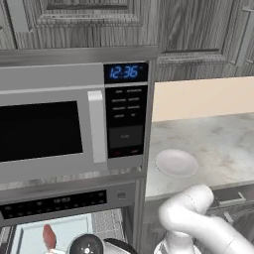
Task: Place the steak on the top rack of the oven.
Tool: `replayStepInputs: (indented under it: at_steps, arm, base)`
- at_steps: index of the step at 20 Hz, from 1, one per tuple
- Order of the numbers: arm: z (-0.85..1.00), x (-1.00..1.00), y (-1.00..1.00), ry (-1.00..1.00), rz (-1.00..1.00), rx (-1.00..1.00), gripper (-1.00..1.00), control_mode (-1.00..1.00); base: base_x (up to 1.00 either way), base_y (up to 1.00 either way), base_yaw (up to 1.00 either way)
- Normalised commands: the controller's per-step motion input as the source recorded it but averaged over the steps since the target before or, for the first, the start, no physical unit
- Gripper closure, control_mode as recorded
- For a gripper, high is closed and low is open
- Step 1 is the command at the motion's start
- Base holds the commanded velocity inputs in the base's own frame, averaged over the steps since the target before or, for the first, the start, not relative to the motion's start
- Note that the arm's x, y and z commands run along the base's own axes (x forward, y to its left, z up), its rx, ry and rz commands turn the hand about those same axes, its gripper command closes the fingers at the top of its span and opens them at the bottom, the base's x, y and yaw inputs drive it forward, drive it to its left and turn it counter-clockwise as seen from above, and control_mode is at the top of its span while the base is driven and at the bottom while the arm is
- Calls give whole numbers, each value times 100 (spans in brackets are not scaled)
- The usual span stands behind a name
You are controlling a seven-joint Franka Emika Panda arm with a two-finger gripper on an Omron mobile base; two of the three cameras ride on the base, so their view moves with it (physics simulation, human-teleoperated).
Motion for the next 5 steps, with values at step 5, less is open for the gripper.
replayStepInputs:
  at_steps: [5]
  arm:
    - [71,-4,-34,1,0,3,-100,-100]
  base:
    - [0,0,0]
